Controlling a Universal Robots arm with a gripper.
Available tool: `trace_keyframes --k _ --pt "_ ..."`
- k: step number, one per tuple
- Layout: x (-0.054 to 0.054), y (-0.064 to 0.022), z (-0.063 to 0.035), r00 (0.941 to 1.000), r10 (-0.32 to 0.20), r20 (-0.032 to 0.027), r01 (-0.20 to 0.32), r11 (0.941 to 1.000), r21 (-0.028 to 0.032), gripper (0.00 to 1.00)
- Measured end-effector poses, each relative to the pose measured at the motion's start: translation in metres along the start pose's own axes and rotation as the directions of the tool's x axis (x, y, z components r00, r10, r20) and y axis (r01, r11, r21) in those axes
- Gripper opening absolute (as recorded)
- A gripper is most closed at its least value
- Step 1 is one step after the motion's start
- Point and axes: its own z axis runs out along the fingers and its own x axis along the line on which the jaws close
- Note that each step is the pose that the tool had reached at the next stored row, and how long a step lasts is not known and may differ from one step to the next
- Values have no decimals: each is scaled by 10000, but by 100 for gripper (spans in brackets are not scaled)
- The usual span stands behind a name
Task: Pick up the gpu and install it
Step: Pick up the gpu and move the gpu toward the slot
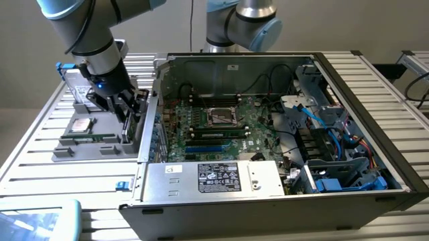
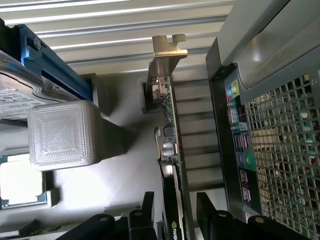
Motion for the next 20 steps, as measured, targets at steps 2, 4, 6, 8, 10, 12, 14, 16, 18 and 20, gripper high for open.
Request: trace_keyframes --k 2,4,6,8,10,12,14,16,18,20 --pt "-1 -10 -1 10000 -65 -12 65 10000 -28 47" --pt "-2 -13 -2 9998 -187 -29 187 9998 -49 47" --pt "-3 -15 -1 9993 -359 -50 359 9993 -70 47" --pt "-4 -17 -1 9988 -488 -62 488 9988 -84 47" --pt "-5 -18 4 9987 -502 -51 502 9987 -89 47" --pt "-9 -18 10 9987 -505 -41 505 9987 -91 47" --pt "-12 -19 21 9987 -505 -38 505 9987 -96 47" --pt "-11 -20 30 9987 -504 -39 504 9987 -106 47" --pt "-12 -21 34 9987 -504 -41 504 9987 -117 47" --pt "-12 -21 37 9987 -504 -41 503 9987 -125 47"
